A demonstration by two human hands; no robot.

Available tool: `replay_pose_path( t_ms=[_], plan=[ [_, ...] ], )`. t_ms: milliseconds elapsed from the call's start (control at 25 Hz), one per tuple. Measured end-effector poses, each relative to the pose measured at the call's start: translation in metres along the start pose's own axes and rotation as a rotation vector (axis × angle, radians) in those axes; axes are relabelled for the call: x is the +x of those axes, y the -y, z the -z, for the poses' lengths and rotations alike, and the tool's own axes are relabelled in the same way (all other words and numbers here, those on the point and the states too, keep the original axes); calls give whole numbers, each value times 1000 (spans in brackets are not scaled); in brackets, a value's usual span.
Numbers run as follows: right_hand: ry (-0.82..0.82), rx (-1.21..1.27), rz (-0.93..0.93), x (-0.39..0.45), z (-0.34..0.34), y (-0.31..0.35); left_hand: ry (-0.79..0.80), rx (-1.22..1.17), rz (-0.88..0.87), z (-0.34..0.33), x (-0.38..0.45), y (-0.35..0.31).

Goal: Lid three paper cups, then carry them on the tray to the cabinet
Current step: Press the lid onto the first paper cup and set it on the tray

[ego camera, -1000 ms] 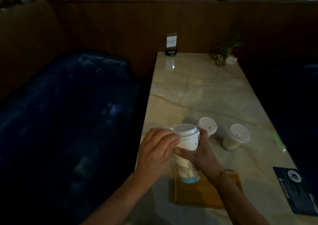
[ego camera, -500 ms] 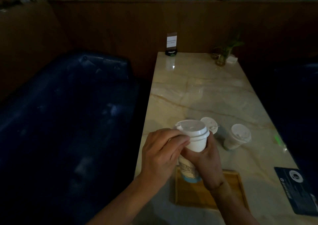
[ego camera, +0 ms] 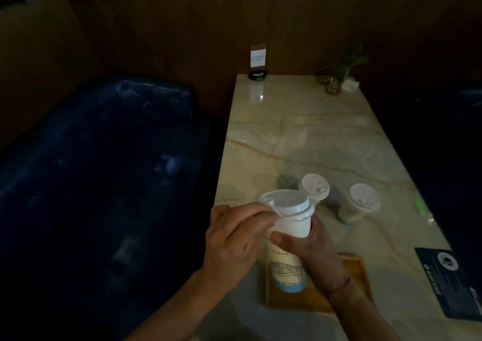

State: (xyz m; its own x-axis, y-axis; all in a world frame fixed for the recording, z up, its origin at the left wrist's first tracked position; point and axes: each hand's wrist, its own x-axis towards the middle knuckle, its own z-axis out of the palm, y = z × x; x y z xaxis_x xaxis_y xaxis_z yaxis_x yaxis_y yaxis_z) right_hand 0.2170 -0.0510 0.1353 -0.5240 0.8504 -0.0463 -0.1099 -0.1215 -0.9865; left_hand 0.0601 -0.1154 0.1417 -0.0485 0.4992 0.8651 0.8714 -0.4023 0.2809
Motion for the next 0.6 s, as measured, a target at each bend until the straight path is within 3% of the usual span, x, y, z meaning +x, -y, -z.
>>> replay_pose_path(
  t_ms=[360, 600],
  plan=[
    [-3, 15, -10, 4, 5, -5, 33, -87, 65, 3, 2, 2],
    [124, 244, -116, 6, 7, -15, 76, -144, 175, 0, -2, 0]
  ],
)
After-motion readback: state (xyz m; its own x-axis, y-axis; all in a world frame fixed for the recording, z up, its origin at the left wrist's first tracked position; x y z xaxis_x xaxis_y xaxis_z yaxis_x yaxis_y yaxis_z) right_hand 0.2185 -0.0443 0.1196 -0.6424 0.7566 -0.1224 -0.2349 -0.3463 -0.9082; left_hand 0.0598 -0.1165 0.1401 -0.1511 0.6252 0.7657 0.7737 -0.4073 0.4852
